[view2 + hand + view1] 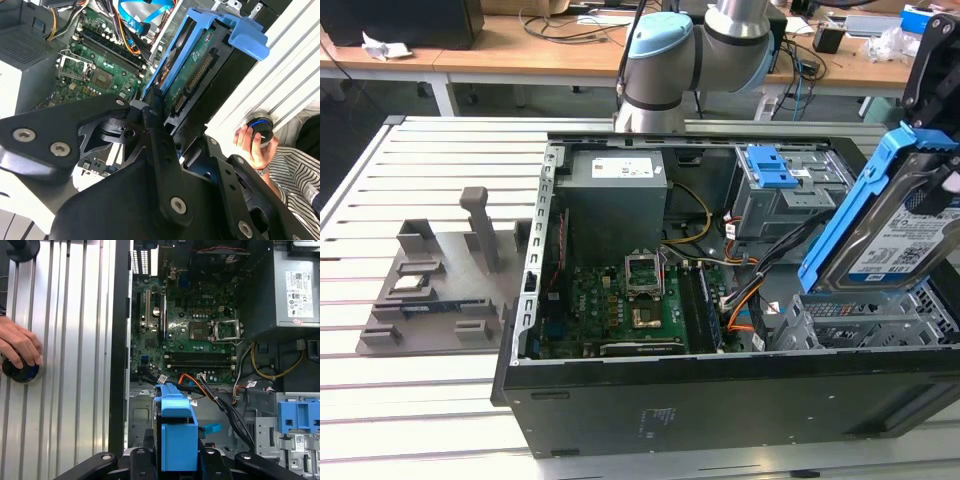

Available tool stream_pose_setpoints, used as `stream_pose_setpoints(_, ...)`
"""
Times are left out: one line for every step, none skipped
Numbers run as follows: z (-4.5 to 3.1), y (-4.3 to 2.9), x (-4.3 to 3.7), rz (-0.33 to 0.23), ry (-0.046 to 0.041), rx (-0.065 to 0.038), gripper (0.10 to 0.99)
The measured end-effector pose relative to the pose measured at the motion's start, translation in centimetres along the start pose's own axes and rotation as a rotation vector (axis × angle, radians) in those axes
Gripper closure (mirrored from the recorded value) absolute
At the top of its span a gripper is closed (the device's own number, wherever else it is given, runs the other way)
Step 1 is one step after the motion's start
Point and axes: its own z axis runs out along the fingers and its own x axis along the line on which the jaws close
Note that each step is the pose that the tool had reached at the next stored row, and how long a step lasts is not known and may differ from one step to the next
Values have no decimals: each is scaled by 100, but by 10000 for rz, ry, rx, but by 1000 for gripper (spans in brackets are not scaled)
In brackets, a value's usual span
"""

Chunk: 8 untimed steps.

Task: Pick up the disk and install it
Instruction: 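Pick up the disk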

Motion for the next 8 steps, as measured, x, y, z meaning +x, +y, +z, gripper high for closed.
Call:
stream_pose_setpoints(6,-1,0,-1,0,0,722)
stream_pose_setpoints(9,-1,0,0,0,0,722)
stream_pose_setpoints(14,-2,0,0,0,0,722)
stream_pose_setpoints(19,-2,0,0,1,0,722)
stream_pose_setpoints(32,-4,0,0,0,1,722)
stream_pose_setpoints(40,-4,1,0,0,0,722)
stream_pose_setpoints(47,-5,1,1,1,1,722)
stream_pose_setpoints(62,-8,1,0,0,0,722)
